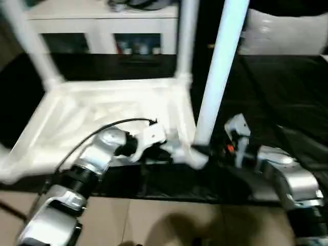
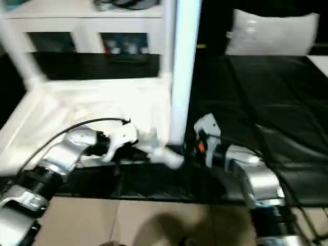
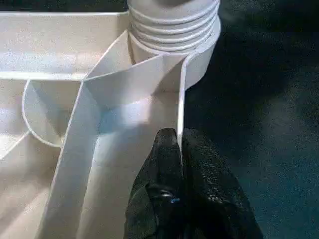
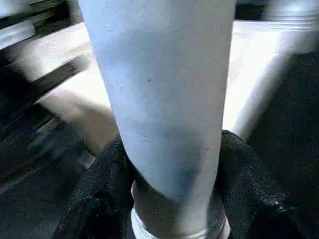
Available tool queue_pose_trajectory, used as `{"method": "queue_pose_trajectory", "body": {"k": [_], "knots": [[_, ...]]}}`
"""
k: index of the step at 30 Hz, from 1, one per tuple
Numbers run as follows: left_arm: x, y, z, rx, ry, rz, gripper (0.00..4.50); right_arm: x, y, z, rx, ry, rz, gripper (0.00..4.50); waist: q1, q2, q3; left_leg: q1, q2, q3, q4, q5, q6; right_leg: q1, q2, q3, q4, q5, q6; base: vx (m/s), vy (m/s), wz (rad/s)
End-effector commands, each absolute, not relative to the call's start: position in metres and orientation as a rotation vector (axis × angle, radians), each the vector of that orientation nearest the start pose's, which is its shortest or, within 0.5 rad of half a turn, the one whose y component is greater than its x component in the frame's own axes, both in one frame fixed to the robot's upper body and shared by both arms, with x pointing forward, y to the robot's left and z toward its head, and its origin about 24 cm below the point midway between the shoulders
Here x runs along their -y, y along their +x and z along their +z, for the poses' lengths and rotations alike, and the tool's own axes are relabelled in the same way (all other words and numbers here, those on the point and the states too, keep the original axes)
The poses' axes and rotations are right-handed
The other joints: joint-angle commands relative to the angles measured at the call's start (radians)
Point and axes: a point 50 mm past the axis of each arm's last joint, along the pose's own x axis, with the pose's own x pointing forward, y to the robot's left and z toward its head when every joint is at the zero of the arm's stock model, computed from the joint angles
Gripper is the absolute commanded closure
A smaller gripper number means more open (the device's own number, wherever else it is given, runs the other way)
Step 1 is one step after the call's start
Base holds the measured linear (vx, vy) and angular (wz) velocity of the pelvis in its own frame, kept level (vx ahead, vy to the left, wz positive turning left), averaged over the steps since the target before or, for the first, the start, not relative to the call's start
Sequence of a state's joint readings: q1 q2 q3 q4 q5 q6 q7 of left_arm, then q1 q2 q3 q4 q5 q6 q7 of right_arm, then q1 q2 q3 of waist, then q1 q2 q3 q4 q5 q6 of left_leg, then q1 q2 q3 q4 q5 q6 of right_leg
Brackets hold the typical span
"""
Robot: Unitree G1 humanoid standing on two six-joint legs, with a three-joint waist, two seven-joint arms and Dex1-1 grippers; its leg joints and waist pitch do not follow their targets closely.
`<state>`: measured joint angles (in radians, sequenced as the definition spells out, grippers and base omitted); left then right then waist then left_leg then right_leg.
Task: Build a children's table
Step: Rotate leg to tighten
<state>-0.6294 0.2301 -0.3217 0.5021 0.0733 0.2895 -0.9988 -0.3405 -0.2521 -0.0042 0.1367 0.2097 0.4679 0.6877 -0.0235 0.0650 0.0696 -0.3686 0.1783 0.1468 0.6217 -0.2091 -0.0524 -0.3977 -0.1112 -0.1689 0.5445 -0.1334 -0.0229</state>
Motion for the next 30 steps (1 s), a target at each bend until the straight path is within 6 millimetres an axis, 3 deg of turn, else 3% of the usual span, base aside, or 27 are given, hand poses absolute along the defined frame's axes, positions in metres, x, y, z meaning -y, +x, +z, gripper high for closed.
{"method": "queue_pose_trajectory", "body": {"k": [1, 2, 4, 7, 9, 11, 14, 17, 20, 23, 27, 30], "knots": [[-0.058, 0.330, 0.085, -0.290, 0.345, -1.166, 4.50, 0.123, 0.304, 0.055, -0.349, 0.110, 0.710, 2.46, -0.008, -0.008, -0.063, -0.003, 0.041, -0.031, -0.086, -0.357, 0.024, 0.061, -0.058, 0.028, -0.093, -0.567, -0.025, 0.000, 0.000, 0.00], [-0.056, 0.331, 0.086, -0.287, 0.337, -1.145, 4.50, 0.122, 0.306, 0.054, -0.348, 0.113, 0.677, 2.46, -0.011, -0.007, -0.063, -0.007, 0.043, -0.033, -0.089, -0.358, 0.029, 0.066, -0.059, 0.028, -0.092, -0.547, -0.029, 0.000, 0.000, 0.00], [-0.048, 0.336, 0.091, -0.273, 0.308, -1.039, 4.50, 0.117, 0.315, 0.053, -0.344, 0.149, 0.547, 2.46, -0.027, -0.009, -0.067, -0.005, 0.040, -0.030, -0.087, -0.352, 0.031, 0.058, -0.061, 0.035, -0.085, -0.493, -0.068, 0.000, 0.000, 0.00], [-0.040, 0.339, 0.095, -0.247, 0.291, -0.965, 4.50, 0.113, 0.324, 0.053, -0.333, 0.167, 0.456, 2.47, -0.031, -0.010, -0.071, -0.012, 0.037, -0.024, -0.084, -0.288, 0.058, 0.060, -0.064, 0.044, -0.077, -0.435, -0.105, 0.000, 0.000, 0.00], [-0.028, 0.335, 0.099, -0.225, 0.277, -0.961, 4.50, 0.107, 0.328, 0.054, -0.298, 0.160, 0.437, 1.92, -0.025, -0.012, -0.077, -0.014, 0.039, -0.020, -0.081, -0.236, 0.074, 0.061, -0.064, 0.048, -0.069, -0.383, -0.125, 0.000, 0.000, 0.00], [-0.027, 0.333, 0.099, -0.225, 0.282, -0.964, 4.50, 0.106, 0.329, 0.055, -0.292, 0.164, 0.427, 1.76, -0.019, -0.013, -0.083, -0.024, 0.040, -0.018, -0.074, -0.127, 0.115, 0.066, -0.062, 0.055, -0.050, -0.261, -0.161, 0.000, 0.000, 0.00], [-0.033, 0.333, 0.098, -0.228, 0.300, -0.966, 4.50, 0.108, 0.327, 0.058, -0.270, 0.146, 0.462, 1.50, -0.005, -0.010, -0.089, -0.023, 0.040, -0.017, -0.068, -0.037, 0.164, 0.067, -0.060, 0.057, -0.032, -0.156, -0.193, 0.000, 0.000, 0.00], [-0.037, 0.333, 0.096, -0.229, 0.311, -0.974, 4.50, 0.115, 0.325, 0.060, -0.252, 0.138, 0.479, 1.26, 0.007, -0.015, -0.089, -0.026, 0.037, -0.013, -0.061, 0.015, 0.202, 0.066, -0.057, 0.060, -0.022, -0.106, -0.207, 0.000, 0.000, 0.00], [-0.045, 0.332, 0.091, -0.236, 0.332, -1.008, 4.50, 0.130, 0.320, 0.064, -0.211, 0.137, 0.534, 1.00, 0.025, -0.015, -0.081, -0.019, 0.038, -0.006, -0.066, -0.052, 0.190, 0.062, -0.056, 0.060, -0.039, -0.224, -0.181, 0.000, 0.000, 0.00], [-0.056, 0.328, 0.084, -0.256, 0.366, -1.064, 4.50, 0.149, 0.312, 0.069, -0.185, 0.119, 0.632, 0.71, 0.033, -0.013, -0.077, -0.015, 0.044, -0.008, -0.072, -0.098, 0.165, 0.061, -0.052, 0.061, -0.044, -0.279, -0.156, 0.000, 0.000, 0.00], [-0.067, 0.325, 0.079, -0.272, 0.404, -1.143, 4.50, 0.167, 0.303, 0.073, -0.196, 0.043, 0.764, 0.42, 0.041, -0.013, -0.077, -0.011, 0.047, -0.009, -0.076, -0.136, 0.139, 0.059, -0.053, 0.065, -0.044, -0.291, -0.159, 0.000, 0.000, 0.00], [-0.074, 0.321, 0.076, -0.285, 0.435, -1.221, 4.50, 0.178, 0.297, 0.078, -0.213, 0.001, 0.866, 0.20, 0.045, -0.015, -0.077, -0.011, 0.047, -0.008, -0.076, -0.141, 0.140, 0.059, -0.054, 0.068, -0.044, -0.287, -0.164, 0.000, 0.000, 0.00]]}}
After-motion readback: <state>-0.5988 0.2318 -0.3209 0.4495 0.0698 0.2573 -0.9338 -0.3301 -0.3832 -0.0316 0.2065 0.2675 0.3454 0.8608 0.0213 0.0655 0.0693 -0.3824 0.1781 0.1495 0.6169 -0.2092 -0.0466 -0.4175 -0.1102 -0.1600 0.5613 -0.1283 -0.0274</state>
